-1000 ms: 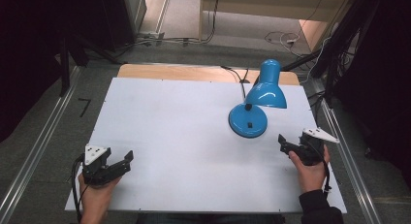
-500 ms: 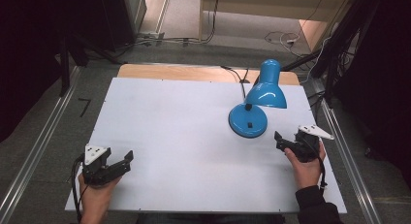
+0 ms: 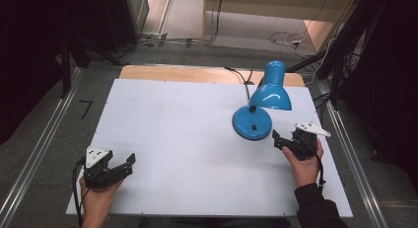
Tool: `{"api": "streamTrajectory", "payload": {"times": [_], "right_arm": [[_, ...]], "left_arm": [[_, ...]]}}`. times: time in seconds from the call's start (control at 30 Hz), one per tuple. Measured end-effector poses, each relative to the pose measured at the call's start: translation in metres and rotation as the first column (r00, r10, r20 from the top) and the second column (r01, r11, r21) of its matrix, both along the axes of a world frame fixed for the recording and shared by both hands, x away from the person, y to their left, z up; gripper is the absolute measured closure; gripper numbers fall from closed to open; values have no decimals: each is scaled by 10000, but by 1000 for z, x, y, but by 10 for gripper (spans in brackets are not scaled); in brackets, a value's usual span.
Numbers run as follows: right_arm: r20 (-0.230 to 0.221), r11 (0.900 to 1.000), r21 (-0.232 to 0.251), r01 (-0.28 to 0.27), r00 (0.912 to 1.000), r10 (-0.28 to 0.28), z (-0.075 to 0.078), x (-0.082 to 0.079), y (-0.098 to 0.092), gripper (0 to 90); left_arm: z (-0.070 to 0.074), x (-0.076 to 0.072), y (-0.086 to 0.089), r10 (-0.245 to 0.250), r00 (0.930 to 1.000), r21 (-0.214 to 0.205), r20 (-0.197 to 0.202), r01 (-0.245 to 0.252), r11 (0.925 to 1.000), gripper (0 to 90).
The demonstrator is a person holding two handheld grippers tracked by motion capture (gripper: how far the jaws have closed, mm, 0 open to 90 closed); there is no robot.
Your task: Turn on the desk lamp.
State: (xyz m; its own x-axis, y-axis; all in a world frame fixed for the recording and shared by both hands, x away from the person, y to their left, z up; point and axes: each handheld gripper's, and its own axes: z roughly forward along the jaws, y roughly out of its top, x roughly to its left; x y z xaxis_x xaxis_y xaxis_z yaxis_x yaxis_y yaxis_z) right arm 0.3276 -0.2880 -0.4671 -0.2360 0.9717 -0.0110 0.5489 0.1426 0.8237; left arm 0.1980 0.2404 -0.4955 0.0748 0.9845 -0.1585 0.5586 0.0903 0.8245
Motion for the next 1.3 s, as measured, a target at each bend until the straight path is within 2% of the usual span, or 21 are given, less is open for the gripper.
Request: {"api": "streamTrajectory", "payload": {"times": [0.43,0.93,1.1,1.3], "right_arm": [[48,9999,-1,-156,9999,156,-1,11,16,125],[-28,9997,27,-228,9997,228,-2,20,23,177],[33,9994,76,-344,9994,344,-3,22,26,215],[58,9984,79,-558,9984,557,-6,23,31,316]], "left_arm": [[0,0,1,-42,10000,6,7,42,10000,213],[0,0,0,-19,10000,-23,0,19,10000,214],[0,0,0,-31,10000,-28,2,31,10000,214],[0,0,1,-47,10000,-26,-5,47,10000,215]]}}
